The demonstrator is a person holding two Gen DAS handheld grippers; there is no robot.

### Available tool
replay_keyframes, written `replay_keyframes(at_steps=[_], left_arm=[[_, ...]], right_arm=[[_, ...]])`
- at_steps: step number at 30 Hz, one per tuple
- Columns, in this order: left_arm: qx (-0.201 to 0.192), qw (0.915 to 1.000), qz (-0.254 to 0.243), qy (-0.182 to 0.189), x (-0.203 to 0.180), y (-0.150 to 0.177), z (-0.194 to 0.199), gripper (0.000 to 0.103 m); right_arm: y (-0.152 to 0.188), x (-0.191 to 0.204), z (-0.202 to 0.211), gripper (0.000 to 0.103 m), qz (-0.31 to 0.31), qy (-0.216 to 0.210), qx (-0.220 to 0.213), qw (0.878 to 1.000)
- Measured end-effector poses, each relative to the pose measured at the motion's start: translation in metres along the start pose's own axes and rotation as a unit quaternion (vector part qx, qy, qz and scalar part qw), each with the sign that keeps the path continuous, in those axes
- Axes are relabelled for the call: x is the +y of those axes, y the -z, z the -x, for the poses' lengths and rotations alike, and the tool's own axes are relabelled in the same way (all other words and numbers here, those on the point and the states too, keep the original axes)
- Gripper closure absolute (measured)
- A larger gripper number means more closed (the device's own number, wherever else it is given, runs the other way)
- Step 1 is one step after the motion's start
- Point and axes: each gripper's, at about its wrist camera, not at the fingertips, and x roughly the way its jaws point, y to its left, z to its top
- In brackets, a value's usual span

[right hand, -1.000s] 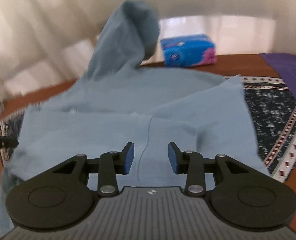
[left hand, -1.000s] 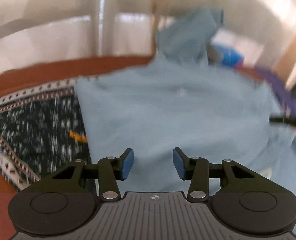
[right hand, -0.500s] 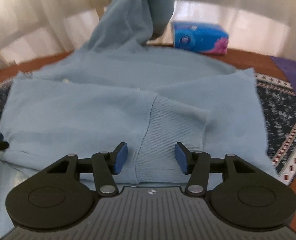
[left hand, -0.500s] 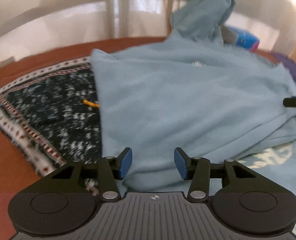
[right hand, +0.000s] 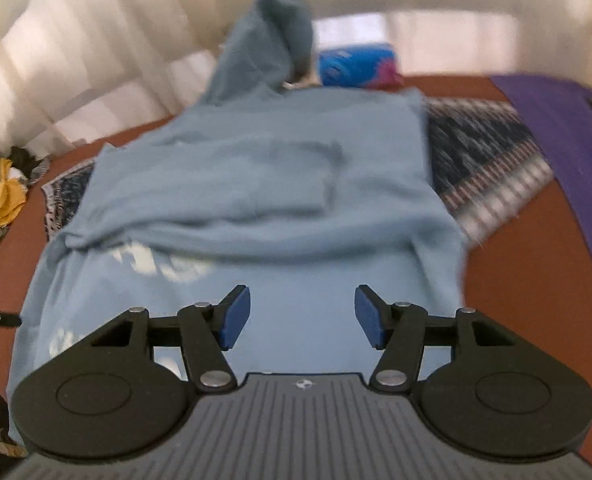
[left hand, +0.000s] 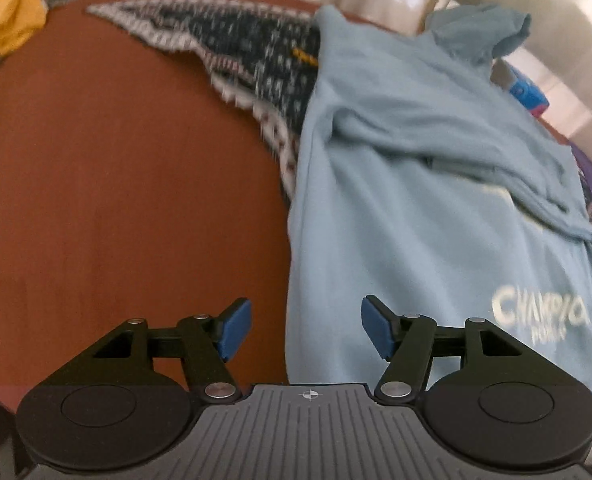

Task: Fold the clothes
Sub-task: 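Press and smooth the folded sweatshirt edges with both open grippers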

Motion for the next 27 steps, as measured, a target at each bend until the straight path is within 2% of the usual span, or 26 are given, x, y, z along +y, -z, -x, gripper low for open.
replay_keyframes(at_steps=[6, 11, 14, 19, 21, 23, 25, 26, 27], left_arm=[[0.008, 0.9990, -0.023, 0.036, 0.000, 0.022, -0.004, 0.026], [0.005, 0.9981, -0.023, 0.057, 0.007, 0.051, 0.001, 0.023], [0.020, 0.9963, -0.013, 0.082, 0.013, 0.068, -0.003, 0.023], [0.016, 0.9945, -0.049, 0.092, 0.006, 0.076, -0.005, 0.024], [0.017, 0.9936, -0.055, 0.097, 0.004, 0.075, -0.004, 0.040], [0.012, 0.9946, -0.063, 0.082, -0.001, 0.074, -0.003, 0.046], [0.003, 0.9956, -0.068, 0.065, -0.003, 0.076, 0.000, 0.064], [-0.001, 0.9961, -0.064, 0.060, -0.002, 0.076, 0.002, 0.083], [-0.005, 0.9965, -0.056, 0.061, 0.000, 0.077, 0.004, 0.089]], right_arm=[[0.052, -0.017, 0.030, 0.039, -0.053, 0.032, 0.016, 0.998], [0.088, -0.009, 0.051, 0.036, -0.049, 0.067, 0.027, 0.996], [0.109, -0.011, 0.067, 0.032, -0.046, 0.098, 0.026, 0.994], [0.134, -0.026, 0.069, 0.032, -0.078, 0.092, 0.056, 0.991], [0.136, -0.027, 0.066, 0.032, -0.080, 0.081, 0.061, 0.992], [0.137, -0.029, 0.062, 0.032, -0.082, 0.070, 0.065, 0.992], [0.138, -0.030, 0.059, 0.031, -0.084, 0.060, 0.070, 0.992], [0.139, -0.031, 0.057, 0.045, -0.085, 0.054, 0.072, 0.992], [0.140, -0.031, 0.056, 0.083, -0.086, 0.049, 0.075, 0.992]])
